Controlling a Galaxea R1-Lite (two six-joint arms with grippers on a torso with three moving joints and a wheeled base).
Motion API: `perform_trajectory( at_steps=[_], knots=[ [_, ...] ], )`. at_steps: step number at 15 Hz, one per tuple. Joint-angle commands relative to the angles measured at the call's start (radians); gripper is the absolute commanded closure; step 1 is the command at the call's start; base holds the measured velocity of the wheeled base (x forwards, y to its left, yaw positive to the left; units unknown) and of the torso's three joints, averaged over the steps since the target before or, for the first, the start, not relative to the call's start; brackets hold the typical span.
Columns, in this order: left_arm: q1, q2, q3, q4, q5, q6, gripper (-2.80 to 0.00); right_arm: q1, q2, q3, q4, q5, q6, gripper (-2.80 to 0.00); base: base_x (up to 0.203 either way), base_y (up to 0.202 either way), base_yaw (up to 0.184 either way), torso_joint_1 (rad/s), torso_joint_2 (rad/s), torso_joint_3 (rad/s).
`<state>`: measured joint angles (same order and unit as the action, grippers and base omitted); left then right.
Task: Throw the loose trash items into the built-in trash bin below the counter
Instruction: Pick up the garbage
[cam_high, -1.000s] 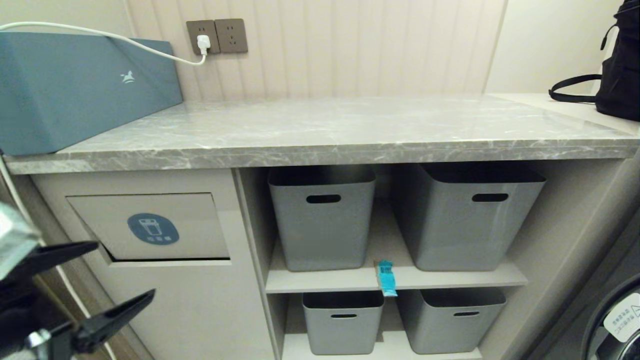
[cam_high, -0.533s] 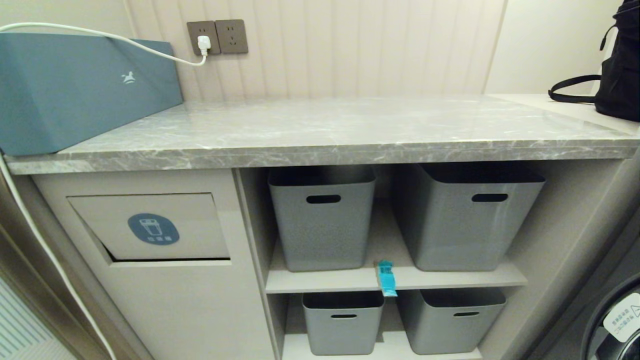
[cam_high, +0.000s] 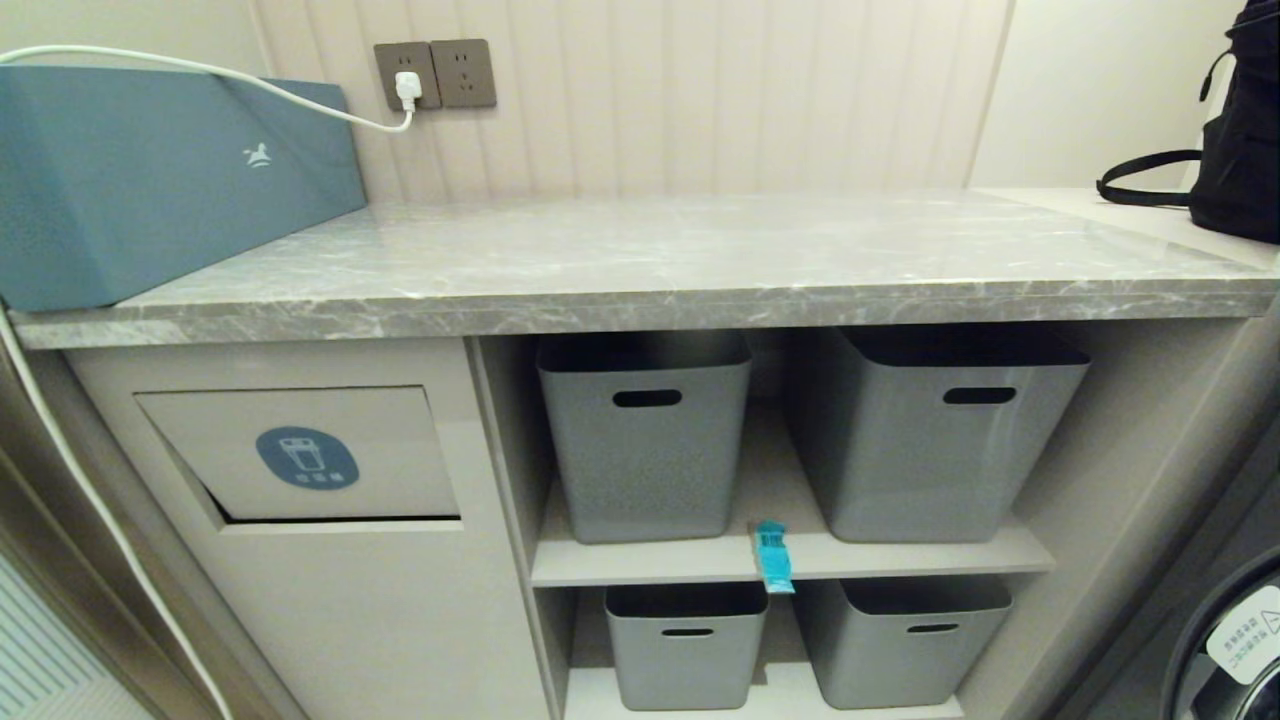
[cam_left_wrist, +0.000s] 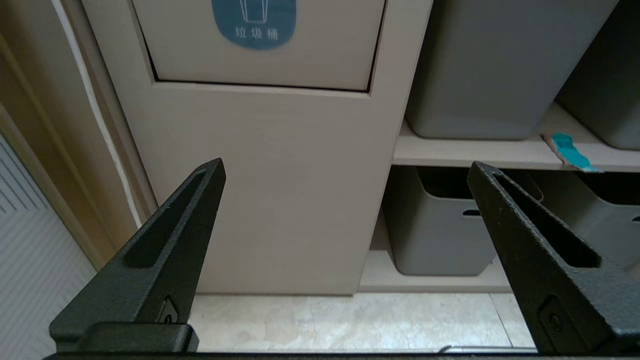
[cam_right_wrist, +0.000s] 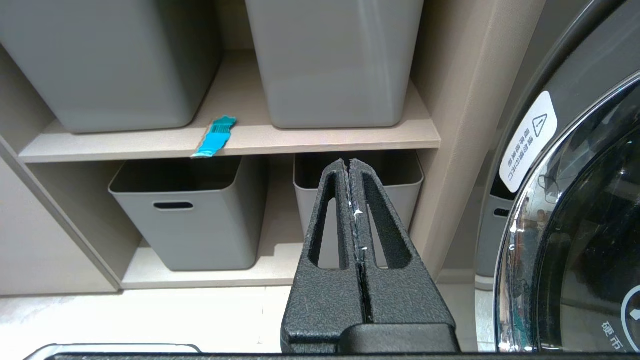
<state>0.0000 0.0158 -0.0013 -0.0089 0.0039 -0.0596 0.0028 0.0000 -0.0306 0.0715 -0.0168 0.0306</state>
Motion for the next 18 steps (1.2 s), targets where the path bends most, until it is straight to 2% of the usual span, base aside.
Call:
perform_trajectory(
  at_steps=[1,2,3,18],
  knots=[
    [0.000,-0.014,0.003,0.001,-0.002,0.003,-2.80,0.000,0.000,0.000,0.001,0.000,0.000,0.00,0.000,0.000,0.000,0.000,0.00,0.000],
    [0.001,-0.014,0.003,0.001,-0.004,0.003,-2.80,0.000,0.000,0.000,0.001,0.000,0.000,0.00,0.000,0.000,0.000,0.000,0.00,0.000],
    [0.002,-0.014,0.003,0.001,-0.004,0.007,0.00,0.000,0.000,0.000,0.001,0.000,0.000,0.00,0.000,0.000,0.000,0.000,0.00,0.000],
    [0.000,-0.014,0.003,0.000,-0.001,0.020,0.00,0.000,0.000,0.000,0.001,0.000,0.000,0.00,0.000,0.000,0.000,0.000,0.00,0.000]
  ],
)
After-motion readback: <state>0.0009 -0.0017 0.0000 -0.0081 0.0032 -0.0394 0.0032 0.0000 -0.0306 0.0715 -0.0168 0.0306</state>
